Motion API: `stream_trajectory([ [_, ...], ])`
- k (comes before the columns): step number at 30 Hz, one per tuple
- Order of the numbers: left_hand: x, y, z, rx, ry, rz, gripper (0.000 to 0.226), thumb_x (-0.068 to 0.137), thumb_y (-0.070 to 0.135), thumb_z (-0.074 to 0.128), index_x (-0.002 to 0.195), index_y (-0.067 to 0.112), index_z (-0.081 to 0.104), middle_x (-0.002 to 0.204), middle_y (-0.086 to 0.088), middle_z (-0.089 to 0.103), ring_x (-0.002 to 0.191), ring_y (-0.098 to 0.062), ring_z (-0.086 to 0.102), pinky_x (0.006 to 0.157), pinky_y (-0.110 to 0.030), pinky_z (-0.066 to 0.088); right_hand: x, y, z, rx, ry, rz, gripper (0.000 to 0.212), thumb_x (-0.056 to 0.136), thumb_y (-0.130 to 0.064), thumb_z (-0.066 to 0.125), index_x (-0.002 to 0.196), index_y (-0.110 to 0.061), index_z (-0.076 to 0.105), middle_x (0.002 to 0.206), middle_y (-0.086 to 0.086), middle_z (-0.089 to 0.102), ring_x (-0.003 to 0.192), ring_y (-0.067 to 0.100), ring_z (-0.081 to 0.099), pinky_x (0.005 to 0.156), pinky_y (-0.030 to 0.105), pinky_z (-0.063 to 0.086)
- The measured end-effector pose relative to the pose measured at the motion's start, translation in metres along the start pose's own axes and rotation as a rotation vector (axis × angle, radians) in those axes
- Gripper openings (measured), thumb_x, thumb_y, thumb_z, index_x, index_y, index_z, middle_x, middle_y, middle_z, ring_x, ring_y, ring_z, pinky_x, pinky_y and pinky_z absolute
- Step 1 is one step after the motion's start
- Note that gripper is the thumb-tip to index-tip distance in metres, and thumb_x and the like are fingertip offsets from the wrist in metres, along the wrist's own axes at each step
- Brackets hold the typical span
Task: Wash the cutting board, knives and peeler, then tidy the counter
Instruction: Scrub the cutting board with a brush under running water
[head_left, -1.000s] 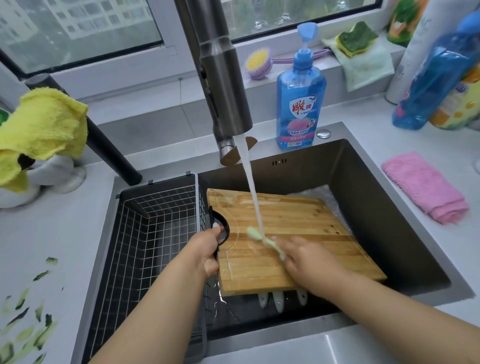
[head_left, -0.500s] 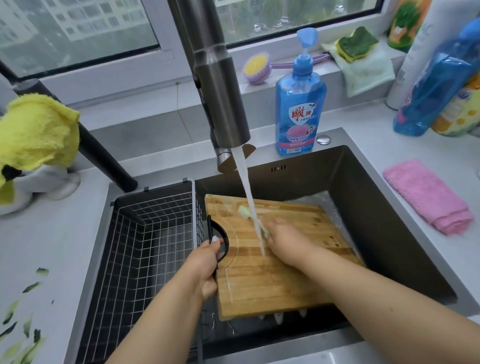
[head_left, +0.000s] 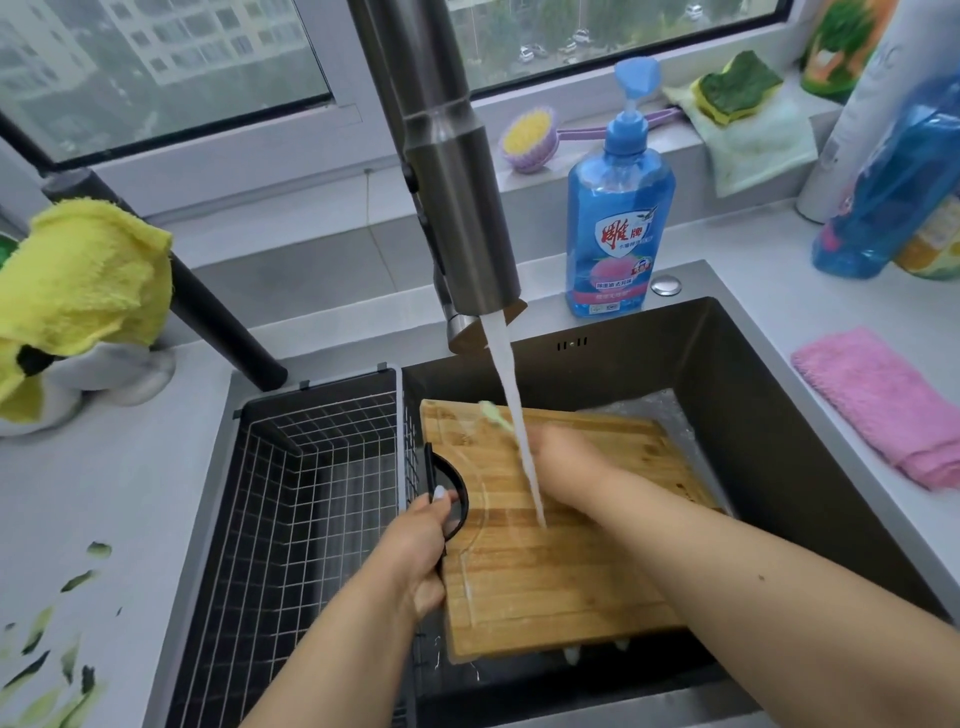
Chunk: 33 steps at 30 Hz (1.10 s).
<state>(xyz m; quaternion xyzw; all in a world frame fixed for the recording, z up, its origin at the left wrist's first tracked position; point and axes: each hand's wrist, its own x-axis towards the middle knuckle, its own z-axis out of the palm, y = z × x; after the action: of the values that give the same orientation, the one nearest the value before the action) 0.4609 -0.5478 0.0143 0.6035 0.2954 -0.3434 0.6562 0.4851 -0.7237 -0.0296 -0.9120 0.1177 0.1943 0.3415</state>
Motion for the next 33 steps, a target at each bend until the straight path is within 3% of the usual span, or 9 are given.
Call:
stream_trajectory([
  [3,0.0,-0.002,0.0,0.014,-0.005,0.024,0.024,0.105,0.023,0.036,0.114,0.012,0.056,0.079,-0.014,0.071,0.076,-0.03,0.067,0.077,-0.05,0.056,-0.005,-0.017,0.0,0.053,-0.082,-0.154,0.036,0.1,-0.024,0.044,0.136,-0.029,0.048,0.116,0.004,0.061,0.102,0.022,0.061,0.087,0.033,0.053],
  [7,-0.002,0.001,-0.001,0.011,-0.007,0.014,0.023,0.105,0.022,0.036,0.116,0.014,0.055,0.08,-0.015,0.071,0.076,-0.031,0.068,0.075,-0.05,0.057,0.015,-0.006,-0.008,0.015,0.025,0.018,0.023,0.098,-0.026,0.045,0.113,-0.022,0.062,0.096,0.0,0.065,0.084,0.018,0.062,0.081,0.035,0.056],
  [12,-0.003,0.004,0.002,0.043,-0.013,0.051,0.023,0.105,0.023,0.037,0.109,0.015,0.058,0.085,-0.015,0.069,0.075,-0.027,0.065,0.071,-0.045,0.057,-0.003,-0.018,-0.001,0.19,-0.04,-0.16,0.035,0.101,-0.028,0.043,0.135,-0.029,0.049,0.114,0.0,0.061,0.103,0.02,0.06,0.084,0.03,0.051],
  [17,-0.004,0.004,0.002,0.046,-0.013,0.052,0.022,0.105,0.024,0.037,0.108,0.015,0.057,0.09,-0.016,0.069,0.075,-0.029,0.067,0.068,-0.044,0.057,0.02,-0.004,-0.006,0.072,0.059,0.057,0.02,0.098,-0.032,0.046,0.108,-0.026,0.061,0.098,0.001,0.067,0.085,0.019,0.063,0.08,0.037,0.056],
  [21,-0.005,0.004,0.004,0.064,-0.011,0.062,0.022,0.105,0.022,0.037,0.109,0.016,0.057,0.087,-0.015,0.068,0.073,-0.027,0.065,0.069,-0.044,0.057,0.0,-0.021,-0.004,0.264,-0.003,-0.133,0.04,0.101,-0.027,0.043,0.141,-0.031,0.043,0.116,0.0,0.06,0.102,0.02,0.06,0.085,0.031,0.05],
  [24,-0.005,0.005,0.004,0.056,0.0,0.048,0.022,0.105,0.022,0.036,0.11,0.015,0.057,0.088,-0.016,0.067,0.072,-0.028,0.065,0.07,-0.045,0.056,0.003,0.001,0.0,0.187,0.074,-0.015,0.034,0.1,-0.025,0.043,0.132,-0.026,0.052,0.107,0.001,0.063,0.096,0.021,0.062,0.083,0.035,0.054],
  [27,-0.006,0.006,0.004,0.026,0.013,0.026,0.022,0.106,0.02,0.035,0.106,0.013,0.055,0.081,-0.016,0.067,0.069,-0.029,0.065,0.065,-0.044,0.056,-0.004,0.043,-0.011,0.009,0.128,0.345,0.021,0.097,-0.018,0.046,0.109,-0.012,0.062,0.098,0.005,0.063,0.087,0.021,0.061,0.078,0.031,0.052],
  [29,-0.005,0.006,0.003,0.023,0.015,0.021,0.022,0.106,0.021,0.035,0.106,0.013,0.055,0.083,-0.017,0.067,0.069,-0.029,0.066,0.065,-0.044,0.056,-0.012,0.062,-0.016,-0.05,0.138,0.453,0.019,0.096,-0.014,0.048,0.105,-0.011,0.063,0.103,0.007,0.063,0.092,0.022,0.061,0.083,0.032,0.052],
  [33,-0.002,0.007,0.004,0.041,0.018,0.035,0.024,0.105,0.023,0.036,0.111,0.014,0.057,0.096,-0.018,0.068,0.072,-0.029,0.066,0.063,-0.042,0.057,-0.021,0.042,-0.004,0.075,0.135,0.241,0.031,0.099,-0.025,0.043,0.127,-0.02,0.056,0.097,0.001,0.062,0.082,0.016,0.061,0.068,0.028,0.051],
])
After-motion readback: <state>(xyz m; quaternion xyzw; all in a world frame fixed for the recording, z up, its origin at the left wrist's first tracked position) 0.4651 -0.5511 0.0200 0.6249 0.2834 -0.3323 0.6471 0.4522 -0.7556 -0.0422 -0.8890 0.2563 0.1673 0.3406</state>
